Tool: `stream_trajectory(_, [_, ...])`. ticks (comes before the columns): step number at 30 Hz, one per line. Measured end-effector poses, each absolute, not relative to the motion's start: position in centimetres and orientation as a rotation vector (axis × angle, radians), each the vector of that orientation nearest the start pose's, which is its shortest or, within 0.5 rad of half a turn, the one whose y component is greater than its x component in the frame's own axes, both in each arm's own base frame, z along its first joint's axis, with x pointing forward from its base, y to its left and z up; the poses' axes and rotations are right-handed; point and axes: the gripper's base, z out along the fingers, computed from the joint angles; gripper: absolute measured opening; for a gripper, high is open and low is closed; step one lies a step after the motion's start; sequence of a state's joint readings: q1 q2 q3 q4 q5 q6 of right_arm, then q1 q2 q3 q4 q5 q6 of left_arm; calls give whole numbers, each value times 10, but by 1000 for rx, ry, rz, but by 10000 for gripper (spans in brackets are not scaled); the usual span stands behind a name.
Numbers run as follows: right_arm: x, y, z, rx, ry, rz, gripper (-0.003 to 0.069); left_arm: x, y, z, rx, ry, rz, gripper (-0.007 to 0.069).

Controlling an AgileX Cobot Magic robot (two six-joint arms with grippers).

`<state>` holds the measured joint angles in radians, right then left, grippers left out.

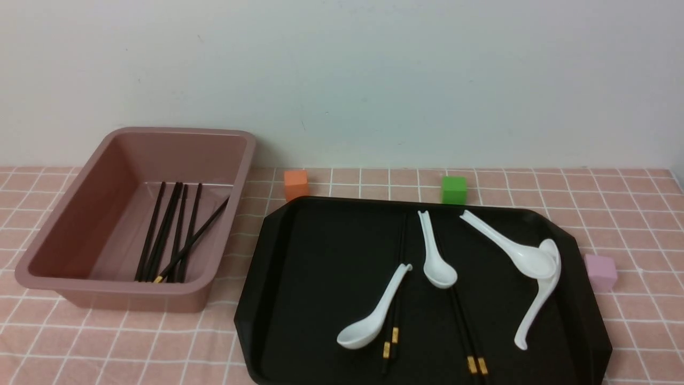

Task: On pink tablecloth take chopsticks from black tray and put them in box.
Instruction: 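Move the gripper over the chopsticks on the black tray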

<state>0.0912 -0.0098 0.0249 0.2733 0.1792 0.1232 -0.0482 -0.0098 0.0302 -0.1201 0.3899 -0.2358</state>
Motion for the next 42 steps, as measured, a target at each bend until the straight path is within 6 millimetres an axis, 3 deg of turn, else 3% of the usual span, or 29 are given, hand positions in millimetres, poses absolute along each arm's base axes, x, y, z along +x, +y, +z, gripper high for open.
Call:
stream_trajectory(8, [56, 8, 203, 350, 1542, 544, 168, 52, -7, 169, -252, 1886, -312, 239])
stream_trajectory(10, [54, 12, 222, 333, 1588, 581, 160, 52, -7, 169, -252, 1886, -312, 239])
stream_trajectory(14, [67, 22, 272, 206, 1833, 540, 97, 52, -7, 169, -252, 1886, -312, 239])
stream_trajectory(18, [91, 30, 293, 76, 2161, 474, 38, 52, -7, 169, -252, 1886, -312, 239])
stream_trajectory(19, [110, 32, 298, 19, 2333, 431, 13, 52, -7, 169, -252, 1886, -312, 239])
stream_trajectory(20, [112, 32, 298, 15, 2350, 431, 10, 52, -7, 169, -252, 1886, -312, 239])
stream_trajectory(23, [154, 36, 294, -31, 2570, 396, 0, 52, -7, 169, -252, 1886, -312, 239])
stream_trajectory(28, [192, 51, 287, -95, 2679, 414, 0, 52, -7, 169, -252, 1886, -312, 239])
stream_trajectory(33, [225, 105, 279, -236, 2762, 444, 10, 52, -7, 169, -252, 1886, -312, 239])
stream_trajectory(34, [226, 108, 280, -251, 2760, 437, 12, 52, -7, 169, -252, 1886, -312, 239])
stream_trajectory(39, [251, 136, 255, -198, 2864, 322, 98, 52, -7, 169, -252, 1886, -312, 239])
stream_trajectory(42, [267, 147, 226, -137, 2942, 250, 217, 52, -7, 169, -252, 1886, -312, 239])
